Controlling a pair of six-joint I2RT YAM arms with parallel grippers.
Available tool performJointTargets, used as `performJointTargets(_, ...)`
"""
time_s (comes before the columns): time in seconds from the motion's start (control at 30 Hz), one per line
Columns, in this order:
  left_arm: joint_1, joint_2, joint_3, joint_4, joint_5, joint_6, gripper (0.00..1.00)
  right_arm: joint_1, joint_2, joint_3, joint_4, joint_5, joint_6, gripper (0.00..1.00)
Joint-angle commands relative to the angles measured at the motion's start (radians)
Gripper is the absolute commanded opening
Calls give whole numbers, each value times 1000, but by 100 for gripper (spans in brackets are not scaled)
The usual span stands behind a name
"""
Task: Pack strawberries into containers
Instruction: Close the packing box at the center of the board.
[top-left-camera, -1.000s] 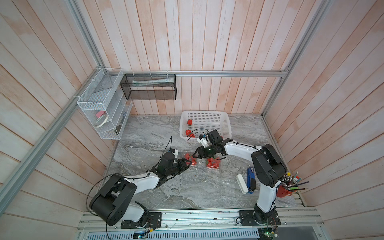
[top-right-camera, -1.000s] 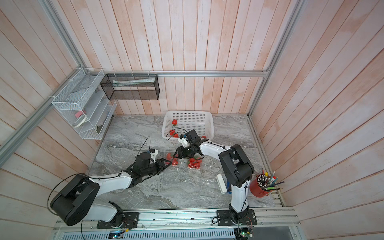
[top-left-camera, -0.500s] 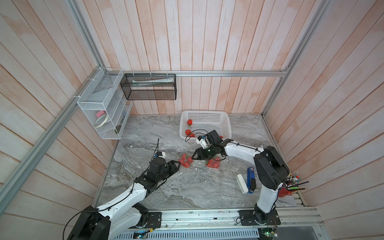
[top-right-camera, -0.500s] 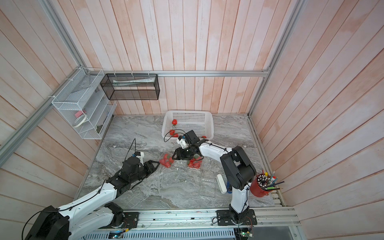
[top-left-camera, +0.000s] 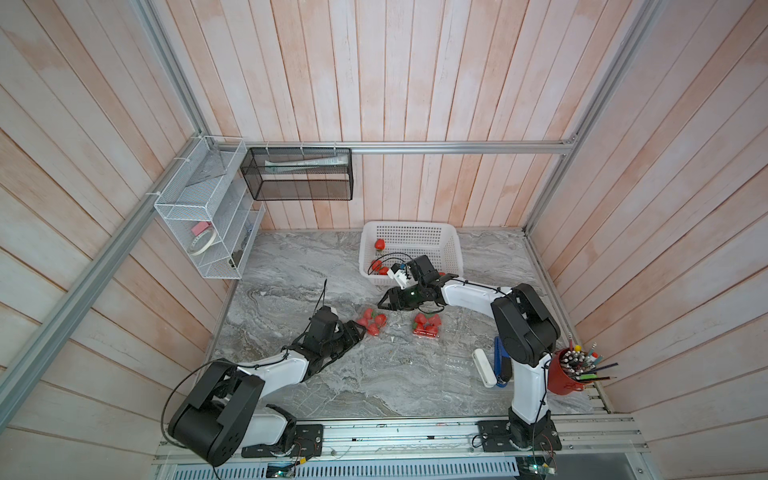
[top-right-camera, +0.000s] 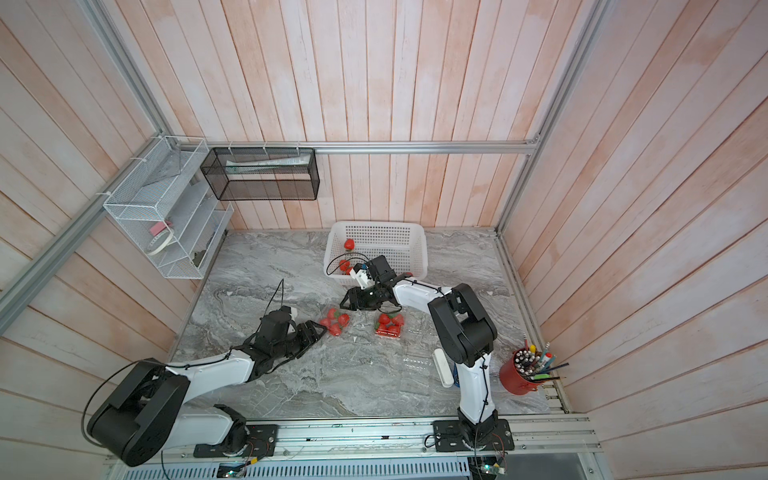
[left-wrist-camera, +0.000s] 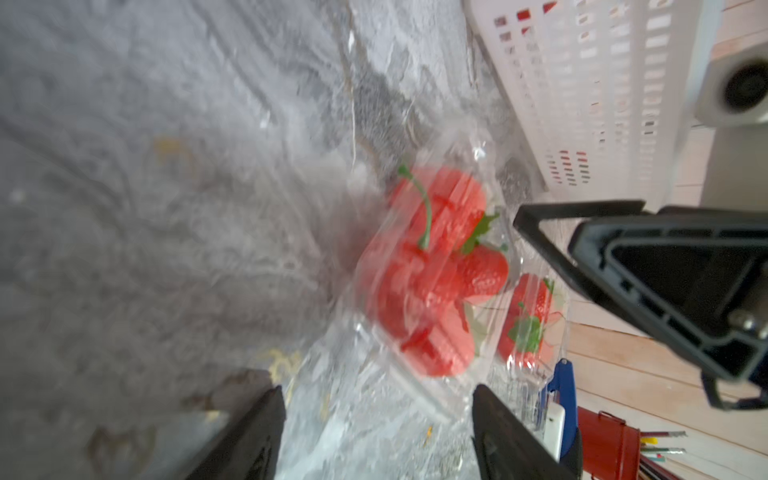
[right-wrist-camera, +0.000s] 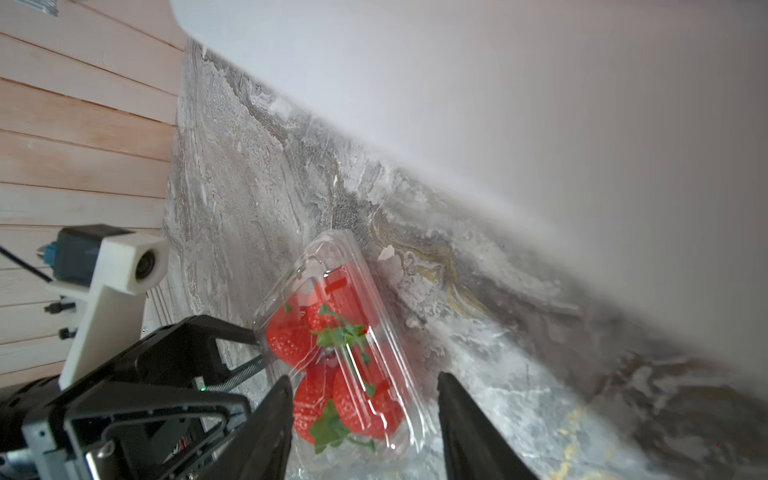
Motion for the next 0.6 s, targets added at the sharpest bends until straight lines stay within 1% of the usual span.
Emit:
performJointTargets(0.0,20,49,55,75,52,58,74,25,-27,-76,-1,-22,36,57)
performJointTargets(0.23,58,84,131,58,52,114,74,49,-70,-125,9,-19,56,57)
performJointTargets(0.33,86,83,134,37,78,122,74,61,-87,-139,4,-19,64,57)
performJointTargets(0.4,89,48,100,17,77,121,74,62,-98,-145,-2,-10,64,57)
performJointTargets(0.57,91,-105,3,-77,46,98,78,58,-92,-107,-59,8,35,57)
